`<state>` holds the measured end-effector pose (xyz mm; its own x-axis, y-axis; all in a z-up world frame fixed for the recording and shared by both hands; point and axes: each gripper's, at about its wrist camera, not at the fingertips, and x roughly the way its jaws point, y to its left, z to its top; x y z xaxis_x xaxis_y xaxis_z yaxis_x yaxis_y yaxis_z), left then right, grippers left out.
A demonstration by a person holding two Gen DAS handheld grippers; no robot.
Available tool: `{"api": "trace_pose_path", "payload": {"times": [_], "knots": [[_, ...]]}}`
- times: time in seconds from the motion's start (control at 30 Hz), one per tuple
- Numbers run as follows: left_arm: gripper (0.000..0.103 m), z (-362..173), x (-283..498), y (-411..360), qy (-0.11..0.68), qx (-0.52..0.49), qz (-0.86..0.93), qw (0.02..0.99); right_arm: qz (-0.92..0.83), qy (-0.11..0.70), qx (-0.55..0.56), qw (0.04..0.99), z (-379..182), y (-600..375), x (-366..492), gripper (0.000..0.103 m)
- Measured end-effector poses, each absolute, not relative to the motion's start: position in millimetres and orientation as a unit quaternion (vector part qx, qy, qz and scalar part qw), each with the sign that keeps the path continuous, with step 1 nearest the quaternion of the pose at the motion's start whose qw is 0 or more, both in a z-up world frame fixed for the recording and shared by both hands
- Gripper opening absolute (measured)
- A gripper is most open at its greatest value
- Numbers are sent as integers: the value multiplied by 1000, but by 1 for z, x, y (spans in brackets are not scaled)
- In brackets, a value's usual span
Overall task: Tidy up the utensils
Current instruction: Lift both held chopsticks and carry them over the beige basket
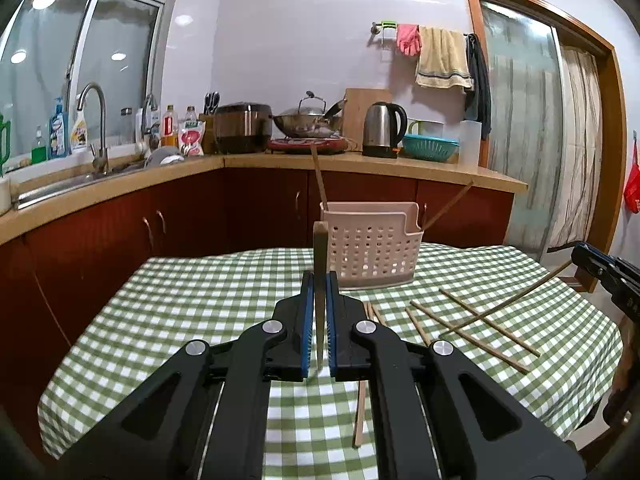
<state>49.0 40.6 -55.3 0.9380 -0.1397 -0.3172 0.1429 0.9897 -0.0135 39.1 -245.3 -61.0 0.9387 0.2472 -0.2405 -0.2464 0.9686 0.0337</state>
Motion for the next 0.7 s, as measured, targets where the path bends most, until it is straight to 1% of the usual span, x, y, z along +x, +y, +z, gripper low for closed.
{"api": "trace_pose_path", "payload": {"times": [0.7], "knots": [[6,-41,97,45,152,-13,-79,985,133,121,4,984,-44,-230,93,7]]}}
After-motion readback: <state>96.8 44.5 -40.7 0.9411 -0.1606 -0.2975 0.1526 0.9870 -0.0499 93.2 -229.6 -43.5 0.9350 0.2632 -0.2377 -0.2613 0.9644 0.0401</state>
